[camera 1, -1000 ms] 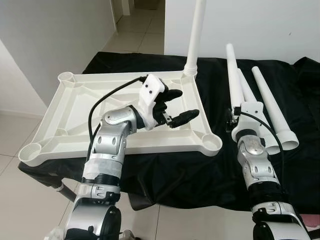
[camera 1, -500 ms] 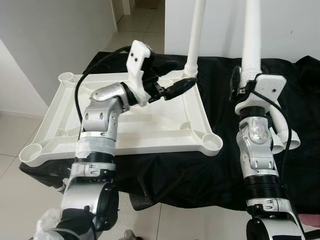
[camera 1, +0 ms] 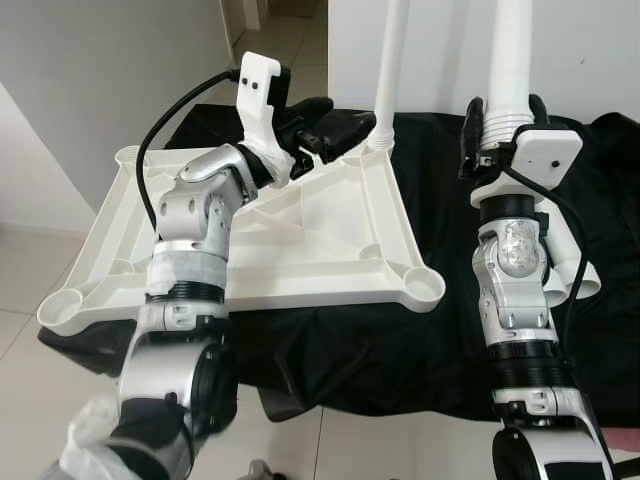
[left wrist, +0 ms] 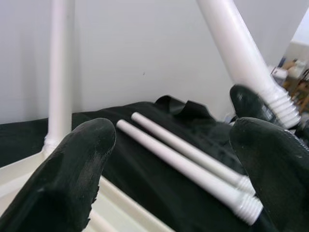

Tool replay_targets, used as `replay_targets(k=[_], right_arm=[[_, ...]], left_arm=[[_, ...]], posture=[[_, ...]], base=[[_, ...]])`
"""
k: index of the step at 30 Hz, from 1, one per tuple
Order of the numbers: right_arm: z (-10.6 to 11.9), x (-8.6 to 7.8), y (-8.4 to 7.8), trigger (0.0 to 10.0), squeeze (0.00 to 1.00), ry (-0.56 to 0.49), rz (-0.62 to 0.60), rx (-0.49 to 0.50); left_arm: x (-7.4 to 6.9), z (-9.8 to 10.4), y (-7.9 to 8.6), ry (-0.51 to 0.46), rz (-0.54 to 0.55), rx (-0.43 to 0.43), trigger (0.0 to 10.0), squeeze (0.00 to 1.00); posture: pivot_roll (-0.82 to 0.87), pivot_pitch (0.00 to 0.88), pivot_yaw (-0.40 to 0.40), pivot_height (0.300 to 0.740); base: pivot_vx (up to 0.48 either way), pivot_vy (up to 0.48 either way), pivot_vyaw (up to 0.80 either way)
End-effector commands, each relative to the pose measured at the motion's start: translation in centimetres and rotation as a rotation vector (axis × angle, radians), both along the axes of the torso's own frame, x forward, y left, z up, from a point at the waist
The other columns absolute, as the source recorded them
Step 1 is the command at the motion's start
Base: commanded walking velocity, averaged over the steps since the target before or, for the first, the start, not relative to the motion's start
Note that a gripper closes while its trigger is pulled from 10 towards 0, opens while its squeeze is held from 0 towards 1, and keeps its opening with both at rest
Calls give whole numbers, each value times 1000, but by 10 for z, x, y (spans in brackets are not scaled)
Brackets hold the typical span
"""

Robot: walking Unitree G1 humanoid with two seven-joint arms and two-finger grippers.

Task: Building children table

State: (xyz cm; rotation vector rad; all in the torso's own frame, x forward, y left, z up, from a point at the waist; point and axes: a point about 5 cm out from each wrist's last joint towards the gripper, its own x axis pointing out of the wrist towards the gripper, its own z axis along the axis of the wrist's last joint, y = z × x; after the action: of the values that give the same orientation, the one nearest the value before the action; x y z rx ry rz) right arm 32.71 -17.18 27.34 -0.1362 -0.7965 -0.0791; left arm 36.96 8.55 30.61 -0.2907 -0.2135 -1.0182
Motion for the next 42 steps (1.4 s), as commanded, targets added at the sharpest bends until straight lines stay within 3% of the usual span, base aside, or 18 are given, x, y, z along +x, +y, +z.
replay_targets(k=[1, 2, 3, 4, 6, 10, 11, 12, 16, 24, 29, 34, 39, 42], right_arm=[[11, -2, 5, 10000, 0, -62, 30, -27], [15, -1, 6, 10000, 0, -72, 44, -34], [15, -1, 6, 10000, 0, -72, 44, -34], [17, 0, 7, 10000, 0, -79, 55, -44], [16, 1, 9, 10000, 0, -76, 82, -60], [13, 2, 12, 10000, 0, -64, 96, -72], [11, 2, 15, 10000, 0, -57, 114, -81], [9, 1, 18, 10000, 0, -50, 132, -91], [0, -1, 28, 10000, 0, -22, 188, -136], [-23, -6, 40, 10000, 0, 50, 293, -190], [-45, -15, 55, 10000, 0, 118, 390, -211], [-58, -23, 70, 10000, 0, 149, 450, -225], [-65, -27, 76, 10000, 0, 169, 473, -220], [-81, -32, 81, 10000, 0, 219, 498, -224]], left_arm=[[0, 7, 0, 17, -49, -32, 10000, 0], [2, 11, 1, 15, -57, -33, 10000, 882], [2, 11, 1, 15, -57, -33, 10000, 882], [3, 14, 2, 24, -66, -51, 10000, 1000], [1, 19, 0, 41, -130, -77, 10000, 1000], [0, 22, -1, 19, -139, -66, 10000, 1000], [0, 26, -1, 42, -155, -105, 10000, 345], [1, 28, -2, 59, -171, -128, 10000, 0], [2, 30, -5, 92, -193, -142, 10000, 0], [6, 19, -14, 137, -188, -85, 10000, 0], [14, -3, -18, 208, -113, -29, 10000, 0], [14, -11, -20, 235, -118, -19, 10000, 0], [17, -15, -20, 246, -91, -6, 10000, 0], [23, -20, -19, 274, -21, 29, 10000, 0]], posture=[[-69, 16, 80, 740], [-73, 13, 79, 740], [-73, 13, 79, 740], [-72, 10, 77, 740], [-70, 10, 74, 740], [-74, 5, 72, 740], [-76, 3, 75, 740], [-79, 1, 80, 740], [-92, 3, 82, 740], [-91, 3, 76, 740], [-98, 9, 87, 740], [-108, 8, 102, 740], [-107, 14, 115, 740], [-98, 28, 114, 740]], base=[[0, 0, 0], [0, 0, 0], [0, 0, 0], [0, 0, 0], [0, 0, 0], [0, 0, 0], [0, 0, 0], [0, 0, 0], [0, 0, 0], [0, 0, 0], [0, 0, 0], [0, 0, 0], [0, 0, 0], [0, 0, 0]])
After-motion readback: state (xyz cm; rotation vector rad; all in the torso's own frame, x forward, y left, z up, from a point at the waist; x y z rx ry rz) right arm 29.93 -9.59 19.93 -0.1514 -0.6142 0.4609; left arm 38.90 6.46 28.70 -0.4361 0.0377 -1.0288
